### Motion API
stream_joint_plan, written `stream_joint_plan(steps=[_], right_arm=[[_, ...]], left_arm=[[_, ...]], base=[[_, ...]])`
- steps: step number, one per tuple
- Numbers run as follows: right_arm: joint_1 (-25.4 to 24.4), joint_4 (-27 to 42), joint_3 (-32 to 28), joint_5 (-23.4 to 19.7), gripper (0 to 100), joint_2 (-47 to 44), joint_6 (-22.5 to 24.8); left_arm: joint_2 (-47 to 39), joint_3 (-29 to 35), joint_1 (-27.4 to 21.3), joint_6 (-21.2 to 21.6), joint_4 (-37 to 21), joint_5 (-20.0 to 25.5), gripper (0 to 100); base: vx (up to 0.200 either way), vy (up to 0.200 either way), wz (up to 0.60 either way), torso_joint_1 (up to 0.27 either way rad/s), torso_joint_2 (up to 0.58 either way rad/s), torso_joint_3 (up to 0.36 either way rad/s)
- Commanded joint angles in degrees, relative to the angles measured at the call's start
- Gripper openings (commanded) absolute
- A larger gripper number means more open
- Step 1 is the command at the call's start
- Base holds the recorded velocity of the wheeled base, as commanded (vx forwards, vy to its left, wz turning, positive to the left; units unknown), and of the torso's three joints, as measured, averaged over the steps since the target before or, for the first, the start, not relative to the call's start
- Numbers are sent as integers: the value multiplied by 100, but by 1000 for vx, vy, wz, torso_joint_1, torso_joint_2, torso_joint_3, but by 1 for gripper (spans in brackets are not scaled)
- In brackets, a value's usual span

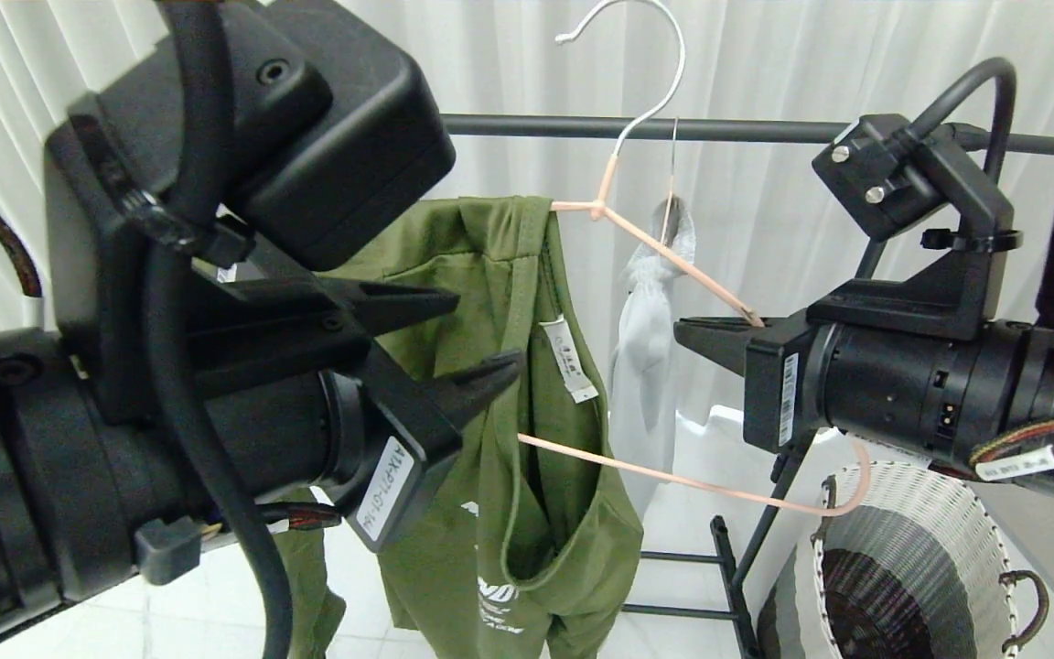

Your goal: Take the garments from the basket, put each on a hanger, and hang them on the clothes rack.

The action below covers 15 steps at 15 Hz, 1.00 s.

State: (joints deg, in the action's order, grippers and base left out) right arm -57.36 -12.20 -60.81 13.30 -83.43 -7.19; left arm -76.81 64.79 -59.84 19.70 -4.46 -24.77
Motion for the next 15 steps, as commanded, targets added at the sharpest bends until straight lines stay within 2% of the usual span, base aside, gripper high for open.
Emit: stream_joint_plan(steps=[1,7,8,10,12,15], right_arm=[[67,-1,-19,-3,0,20,95],[506,-98,-1,6,0,108,429],[585,-98,-1,6,0,117,473],[770,-98,-10,15,0,117,631],[779,-107,-10,15,0,143,851],[779,-107,-28,6,0,213,1194]], left_arm=[[0,-2,-1,-1,42,-1,100],[501,-450,157,69,42,-1,100],[597,-450,201,236,42,-1,100],[756,-424,544,851,51,7,100],[694,-221,772,1185,121,95,100],[430,77,966,1467,147,271,100]], base=[[0,0,0,0,0,0],[0,0,0,0,0,0],[0,0,0,0,0,0],[0,0,0,0,0,0],[0,0,0,0,0,0],[0,0,0,0,0,0]])
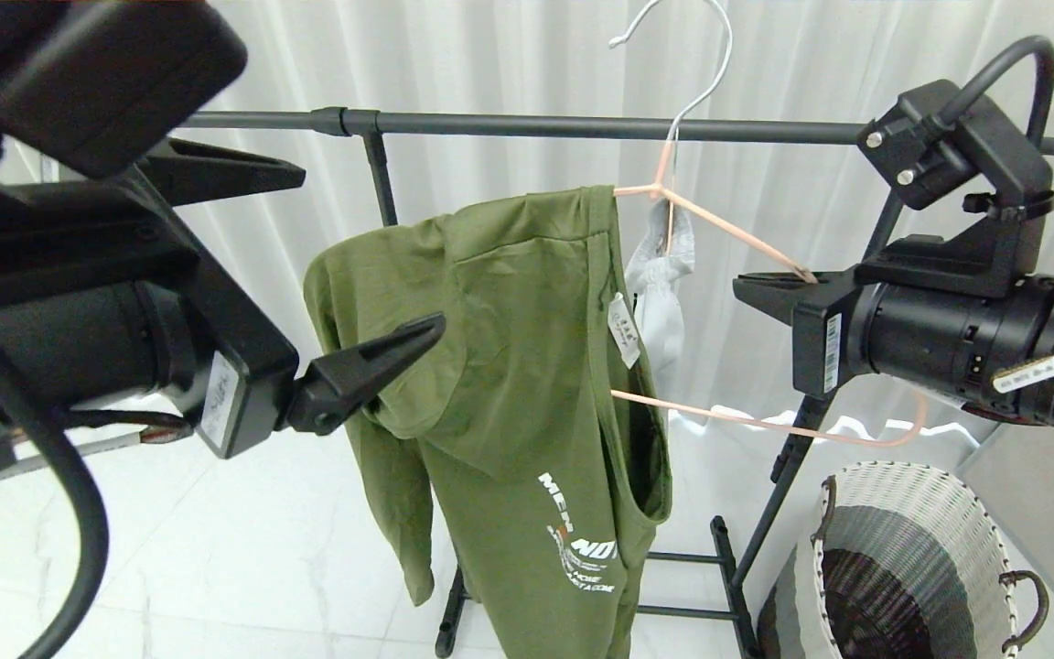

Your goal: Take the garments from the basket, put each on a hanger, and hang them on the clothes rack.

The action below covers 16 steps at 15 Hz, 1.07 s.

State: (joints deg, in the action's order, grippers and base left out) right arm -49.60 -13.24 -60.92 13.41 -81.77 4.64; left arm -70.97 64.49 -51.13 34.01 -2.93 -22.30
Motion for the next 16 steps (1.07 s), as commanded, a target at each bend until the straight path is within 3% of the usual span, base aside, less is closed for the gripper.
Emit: stream_joint_plan(steps=[1,5,8,11,16], right_arm=[[-14,-3,-8,-5,0,92,116],[-296,23,36,13,0,250,327],[-542,32,36,13,0,267,441],[-638,32,36,21,0,241,520],[-858,23,45,21,0,223,520]], left_arm=[[-259,169,156,53,3,94,100],[-619,248,525,220,46,331,100],[-927,345,815,510,521,472,100],[-1033,319,841,580,881,542,100],[-1076,301,841,580,917,542,100]], base=[[0,0,0,0,0,0],[0,0,0,0,0,0],[0,0,0,0,0,0],[0,0,0,0,0,0],[0,0,0,0,0,0]])
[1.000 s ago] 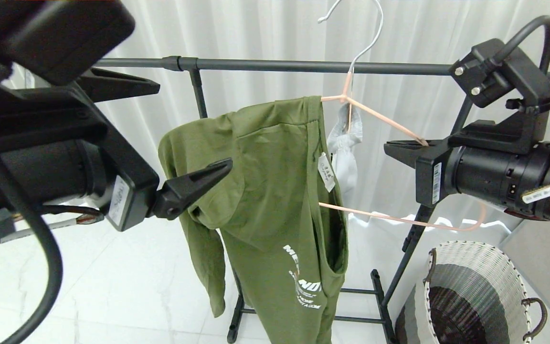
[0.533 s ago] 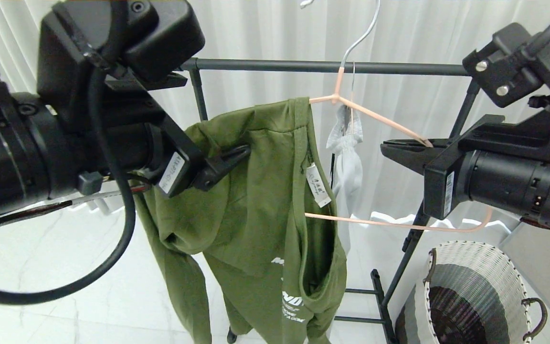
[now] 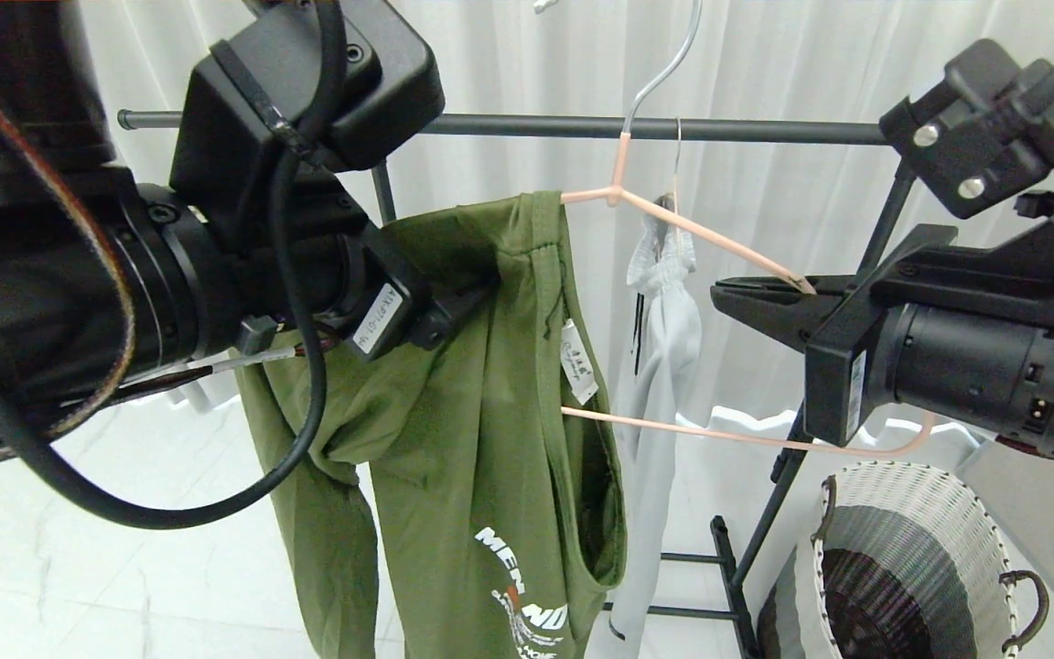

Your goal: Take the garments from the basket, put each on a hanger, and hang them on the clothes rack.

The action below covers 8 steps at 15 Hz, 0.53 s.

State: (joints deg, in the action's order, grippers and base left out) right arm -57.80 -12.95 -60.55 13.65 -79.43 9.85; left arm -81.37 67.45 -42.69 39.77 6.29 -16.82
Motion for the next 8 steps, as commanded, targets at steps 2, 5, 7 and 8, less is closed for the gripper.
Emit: stream_joint_plan(steps=[2,5,7,8], right_arm=[[-48,3,8,-3,0,-11,8],[-56,3,8,-12,0,-11,140],[-109,3,8,-12,0,-11,219],[-109,3,8,-12,0,-11,228]], left_arm=[[-28,-4,-2,-4,-5,-5,100],[-19,-13,-2,5,4,4,100],[-19,-65,-2,5,-5,65,100],[-10,-101,6,5,-5,118,100]], base=[[0,0,0,0,0,0],[0,0,0,0,0,0],[0,0,0,0,0,0],[0,0,0,0,0,0]])
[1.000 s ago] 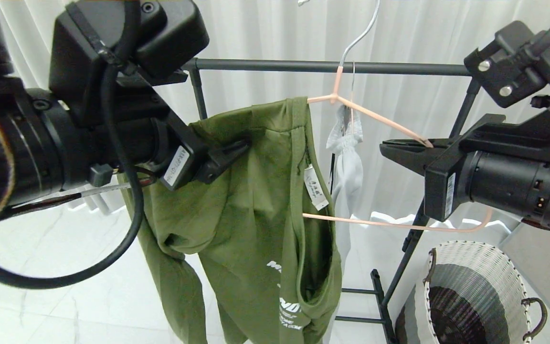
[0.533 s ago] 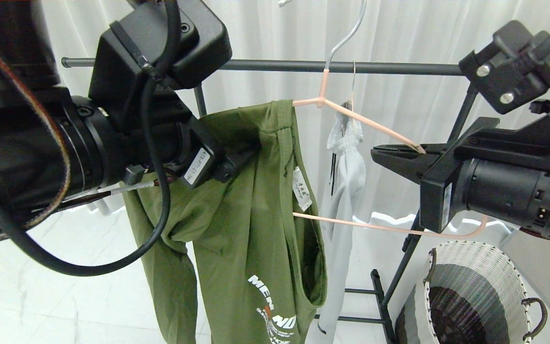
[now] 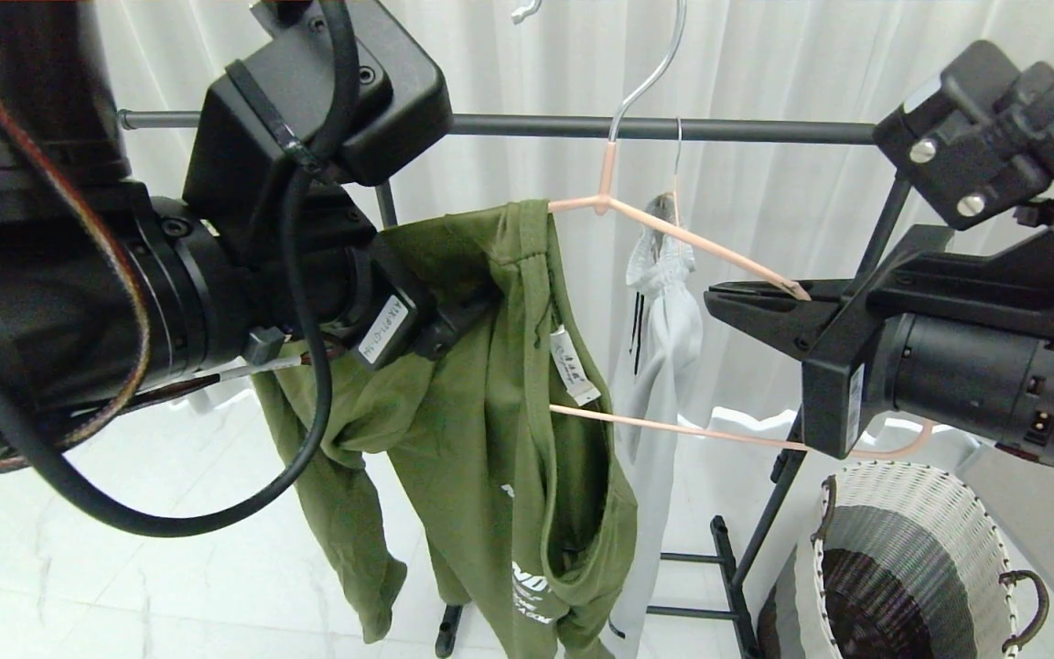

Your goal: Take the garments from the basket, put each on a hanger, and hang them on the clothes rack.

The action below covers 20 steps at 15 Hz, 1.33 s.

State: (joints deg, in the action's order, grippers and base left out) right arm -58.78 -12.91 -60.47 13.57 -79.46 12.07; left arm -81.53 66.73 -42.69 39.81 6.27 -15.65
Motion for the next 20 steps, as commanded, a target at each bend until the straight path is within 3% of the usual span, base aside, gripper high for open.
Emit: stream_joint_plan(steps=[1,11,12,16,20], right_arm=[[-19,-1,0,-3,0,-8,6],[-54,-1,8,-3,0,9,-3],[-54,8,8,-3,100,18,6],[174,-10,167,5,100,176,6],[157,-19,290,5,100,308,6]], left_arm=[[14,-46,-2,0,-3,18,0],[32,-160,6,0,-3,18,0],[32,-160,6,9,-3,18,0],[173,-450,121,26,6,-166,0],[85,-556,173,-70,437,-1098,0]], base=[[0,0,0,0,0,0],[0,0,0,0,0,0],[0,0,0,0,0,0],[0,0,0,0,0,0],[0,0,0,0,0,0]])
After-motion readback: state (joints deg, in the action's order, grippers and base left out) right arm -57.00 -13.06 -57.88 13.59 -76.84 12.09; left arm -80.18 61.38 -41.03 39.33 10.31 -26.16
